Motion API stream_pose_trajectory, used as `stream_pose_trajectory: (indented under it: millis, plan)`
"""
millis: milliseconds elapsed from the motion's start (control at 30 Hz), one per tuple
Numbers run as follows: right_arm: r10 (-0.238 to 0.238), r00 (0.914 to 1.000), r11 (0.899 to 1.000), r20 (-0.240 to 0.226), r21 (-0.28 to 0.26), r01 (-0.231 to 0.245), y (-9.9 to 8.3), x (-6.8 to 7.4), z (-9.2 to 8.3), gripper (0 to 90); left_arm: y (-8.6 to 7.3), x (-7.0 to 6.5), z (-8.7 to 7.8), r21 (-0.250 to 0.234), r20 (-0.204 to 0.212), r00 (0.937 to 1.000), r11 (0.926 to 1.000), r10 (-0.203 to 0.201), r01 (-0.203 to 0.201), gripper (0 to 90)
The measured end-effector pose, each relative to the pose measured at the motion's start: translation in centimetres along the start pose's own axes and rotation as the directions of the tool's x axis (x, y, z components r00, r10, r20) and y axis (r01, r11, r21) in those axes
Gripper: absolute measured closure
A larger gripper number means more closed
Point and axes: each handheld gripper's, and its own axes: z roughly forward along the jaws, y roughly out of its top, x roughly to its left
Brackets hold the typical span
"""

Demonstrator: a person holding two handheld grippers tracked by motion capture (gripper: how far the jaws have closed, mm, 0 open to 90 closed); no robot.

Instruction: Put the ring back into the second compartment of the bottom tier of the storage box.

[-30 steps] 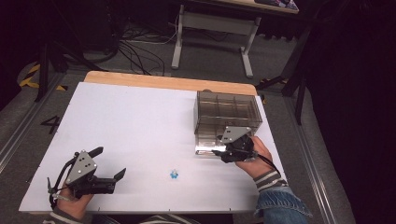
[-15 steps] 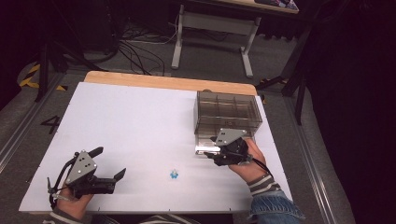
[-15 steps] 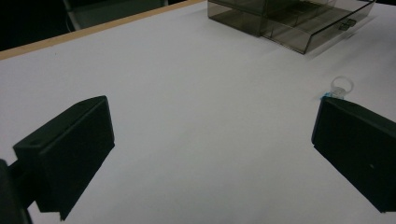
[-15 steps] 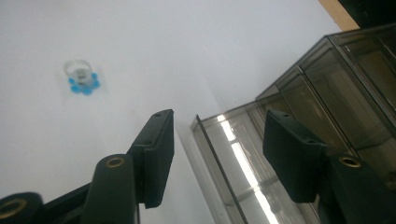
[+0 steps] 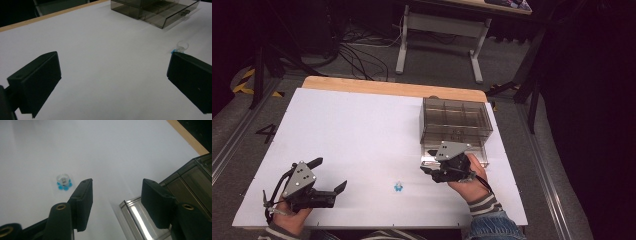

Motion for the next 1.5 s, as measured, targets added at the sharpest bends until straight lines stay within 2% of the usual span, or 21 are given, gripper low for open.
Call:
stream_pose_trajectory:
  millis: [900,1133,1333,1500]
  plan:
    - [-0.012,0.9987,1.000,-0.050,0.003,0.012,0.3,1.2,1.2,43.2,0.0,-0.1,0.0,0.002,0.004,1.0000,1.0000,0.006,-0.006,0.0]
    - [-0.009,0.9942,1.000,-0.107,0.011,0.010,0.4,1.8,2.4,43.2,0.0,-0.1,0.1,0.003,0.006,1.0000,1.0000,0.002,-0.002,0.0]
    - [0.008,0.9817,0.999,-0.190,0.051,0.002,0.3,2.3,4.2,44.3,0.0,-0.1,0.0,0.002,0.005,1.0000,1.0000,0.006,-0.006,0.0]
    - [0.003,0.9750,0.998,-0.222,0.067,0.012,0.4,3.0,5.2,44.3,0.0,-0.1,0.0,0.001,0.006,1.0000,1.0000,0.006,-0.006,0.0]
